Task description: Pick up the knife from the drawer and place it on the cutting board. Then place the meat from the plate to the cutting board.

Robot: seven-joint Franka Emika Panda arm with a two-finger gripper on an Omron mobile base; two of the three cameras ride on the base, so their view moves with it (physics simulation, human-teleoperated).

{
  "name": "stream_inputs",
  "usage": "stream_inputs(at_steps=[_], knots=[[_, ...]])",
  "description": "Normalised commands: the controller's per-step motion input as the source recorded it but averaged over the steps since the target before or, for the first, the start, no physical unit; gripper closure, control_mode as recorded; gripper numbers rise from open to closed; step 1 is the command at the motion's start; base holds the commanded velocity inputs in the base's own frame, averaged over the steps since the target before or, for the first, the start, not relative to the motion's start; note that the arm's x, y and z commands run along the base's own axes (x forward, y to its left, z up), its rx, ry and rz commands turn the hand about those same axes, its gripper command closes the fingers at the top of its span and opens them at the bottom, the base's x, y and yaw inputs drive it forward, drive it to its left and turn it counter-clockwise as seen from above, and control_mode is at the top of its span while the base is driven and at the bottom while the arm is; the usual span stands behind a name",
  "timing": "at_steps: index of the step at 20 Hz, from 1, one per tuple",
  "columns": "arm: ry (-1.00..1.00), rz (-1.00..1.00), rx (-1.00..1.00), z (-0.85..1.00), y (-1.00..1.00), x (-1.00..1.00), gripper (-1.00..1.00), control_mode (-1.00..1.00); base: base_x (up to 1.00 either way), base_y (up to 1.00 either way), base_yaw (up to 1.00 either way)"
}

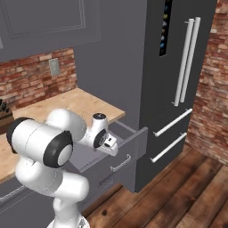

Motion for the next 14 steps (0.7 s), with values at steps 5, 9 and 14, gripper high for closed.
stream_inputs(at_steps=[5, 9, 14], knots=[[0.07, 0.00, 0.00, -0.34, -0.06, 0.28, -1.00, -1.00, 0.00, 0.00, 0.00], [0.05, 0.00, 0.00, -0.43, -0.12, 0.16, -1.00, -1.00, 0.00, 0.00, 0.00], [0.02, 0.00, 0.00, -0.48, -0.10, 0.09, -1.00, -1.00, 0.00, 0.00, 0.00]])
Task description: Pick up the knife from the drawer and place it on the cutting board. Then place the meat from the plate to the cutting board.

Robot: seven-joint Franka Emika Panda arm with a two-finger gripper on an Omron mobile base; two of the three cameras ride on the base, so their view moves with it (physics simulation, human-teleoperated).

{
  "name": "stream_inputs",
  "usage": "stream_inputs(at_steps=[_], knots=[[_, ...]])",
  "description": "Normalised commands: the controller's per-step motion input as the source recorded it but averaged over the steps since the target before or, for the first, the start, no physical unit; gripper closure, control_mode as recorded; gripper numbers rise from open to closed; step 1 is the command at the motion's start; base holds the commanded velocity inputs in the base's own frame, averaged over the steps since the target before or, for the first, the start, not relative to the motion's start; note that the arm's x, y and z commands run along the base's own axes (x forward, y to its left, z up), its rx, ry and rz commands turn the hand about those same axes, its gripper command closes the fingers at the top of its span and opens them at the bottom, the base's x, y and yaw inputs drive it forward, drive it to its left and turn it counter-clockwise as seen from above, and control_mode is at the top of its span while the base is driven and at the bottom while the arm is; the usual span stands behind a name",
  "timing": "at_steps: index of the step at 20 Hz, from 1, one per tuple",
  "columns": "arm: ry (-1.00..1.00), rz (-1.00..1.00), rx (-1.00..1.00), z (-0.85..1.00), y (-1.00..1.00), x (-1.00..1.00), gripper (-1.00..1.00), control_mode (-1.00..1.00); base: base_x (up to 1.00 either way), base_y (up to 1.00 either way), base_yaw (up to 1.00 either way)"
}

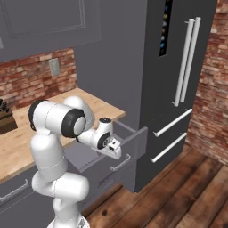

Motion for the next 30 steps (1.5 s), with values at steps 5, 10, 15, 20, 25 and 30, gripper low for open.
stream_inputs(at_steps=[5, 10, 15, 20, 25, 30], knots=[[0.00, -0.01, 0.02, -0.19, -0.51, -0.25, -1.00, -1.00, 0.00, 0.00, 0.00], [0.00, -0.04, 0.08, -0.03, -0.97, -0.74, -1.00, -1.00, 0.00, 0.00, 0.00], [0.00, -0.02, 0.09, -0.01, -1.00, -0.96, -1.00, -1.00, 0.00, 0.00, 0.00], [0.00, -0.02, 0.10, 0.13, -1.00, -0.98, -1.00, -1.00, 0.00, 0.00, 0.00], [-0.03, 0.00, 0.03, 0.85, -0.35, -0.41, -1.00, -1.00, 0.00, 0.00, 0.00], [0.01, 0.00, 0.00, 1.00, 0.17, 0.01, -1.00, -1.00, 0.00, 0.00, 0.00]])
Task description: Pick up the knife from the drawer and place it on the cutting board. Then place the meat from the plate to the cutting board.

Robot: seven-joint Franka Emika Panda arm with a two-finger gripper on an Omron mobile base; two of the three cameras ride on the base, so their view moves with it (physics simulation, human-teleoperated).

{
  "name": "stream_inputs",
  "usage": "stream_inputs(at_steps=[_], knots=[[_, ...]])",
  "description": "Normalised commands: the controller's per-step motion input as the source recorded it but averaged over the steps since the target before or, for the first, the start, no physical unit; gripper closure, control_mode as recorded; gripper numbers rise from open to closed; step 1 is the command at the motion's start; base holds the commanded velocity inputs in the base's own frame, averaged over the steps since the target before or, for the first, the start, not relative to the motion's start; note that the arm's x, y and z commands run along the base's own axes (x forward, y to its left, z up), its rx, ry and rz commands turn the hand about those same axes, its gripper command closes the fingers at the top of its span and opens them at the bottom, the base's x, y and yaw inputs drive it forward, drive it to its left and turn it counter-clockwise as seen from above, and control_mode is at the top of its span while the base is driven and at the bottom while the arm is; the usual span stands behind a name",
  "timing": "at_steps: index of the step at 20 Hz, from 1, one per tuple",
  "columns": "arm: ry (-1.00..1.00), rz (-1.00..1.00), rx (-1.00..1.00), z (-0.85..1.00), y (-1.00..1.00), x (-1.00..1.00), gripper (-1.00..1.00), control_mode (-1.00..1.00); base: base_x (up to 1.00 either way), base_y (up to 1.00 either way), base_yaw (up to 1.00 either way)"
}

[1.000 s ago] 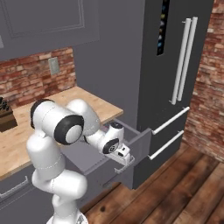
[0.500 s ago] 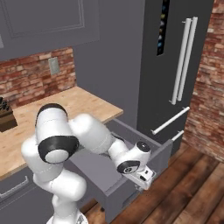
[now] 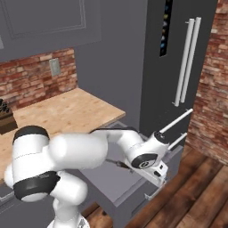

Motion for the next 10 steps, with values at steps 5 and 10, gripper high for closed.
stream_inputs(at_steps=[5, 10], knots=[[0.06, -0.02, -0.01, 0.81, 0.49, 0.18, -1.00, -1.00, 0.00, 0.00, 0.00], [0.00, -0.24, -0.01, 0.28, 0.50, 0.23, -1.00, -1.00, 0.00, 0.00, 0.00]])
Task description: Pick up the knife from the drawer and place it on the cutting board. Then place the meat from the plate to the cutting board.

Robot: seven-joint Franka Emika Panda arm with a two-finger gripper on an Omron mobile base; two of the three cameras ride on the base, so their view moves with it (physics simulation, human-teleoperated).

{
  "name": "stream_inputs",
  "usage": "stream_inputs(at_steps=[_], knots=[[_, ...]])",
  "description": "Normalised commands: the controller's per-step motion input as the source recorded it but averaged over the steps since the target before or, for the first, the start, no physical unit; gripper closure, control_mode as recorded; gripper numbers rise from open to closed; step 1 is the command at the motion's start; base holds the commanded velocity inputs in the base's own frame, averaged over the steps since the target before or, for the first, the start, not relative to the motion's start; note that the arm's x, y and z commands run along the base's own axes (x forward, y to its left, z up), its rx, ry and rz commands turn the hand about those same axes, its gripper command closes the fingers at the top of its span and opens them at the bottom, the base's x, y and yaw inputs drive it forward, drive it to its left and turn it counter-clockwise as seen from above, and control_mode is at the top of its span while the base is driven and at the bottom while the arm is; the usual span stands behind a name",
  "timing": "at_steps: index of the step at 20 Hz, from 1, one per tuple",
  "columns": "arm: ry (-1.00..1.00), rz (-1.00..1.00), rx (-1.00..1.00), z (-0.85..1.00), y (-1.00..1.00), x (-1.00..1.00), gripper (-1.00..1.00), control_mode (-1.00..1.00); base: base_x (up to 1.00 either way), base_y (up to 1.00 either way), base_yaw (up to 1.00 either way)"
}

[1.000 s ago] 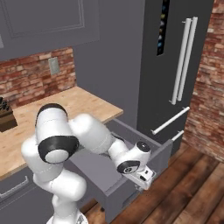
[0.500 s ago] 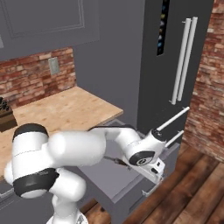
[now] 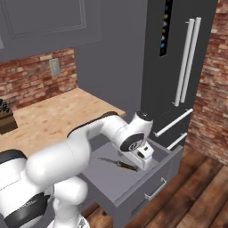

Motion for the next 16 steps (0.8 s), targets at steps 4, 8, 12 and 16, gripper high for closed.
stream_inputs(at_steps=[4, 8, 12, 16], knots=[[0.00, -0.37, 0.00, 0.02, 0.53, 0.11, -1.00, -1.00, 0.00, 0.00, 0.00], [0.03, -0.41, 0.00, 0.00, 0.39, 0.07, -1.00, -1.00, 0.00, 0.00, 0.00], [0.14, -0.30, 0.00, 0.00, 0.24, 0.14, -1.00, -1.00, 0.00, 0.00, 0.00], [0.09, -0.19, 0.00, -0.14, 0.04, 0.25, -1.00, -1.00, 0.00, 0.00, 0.00]])
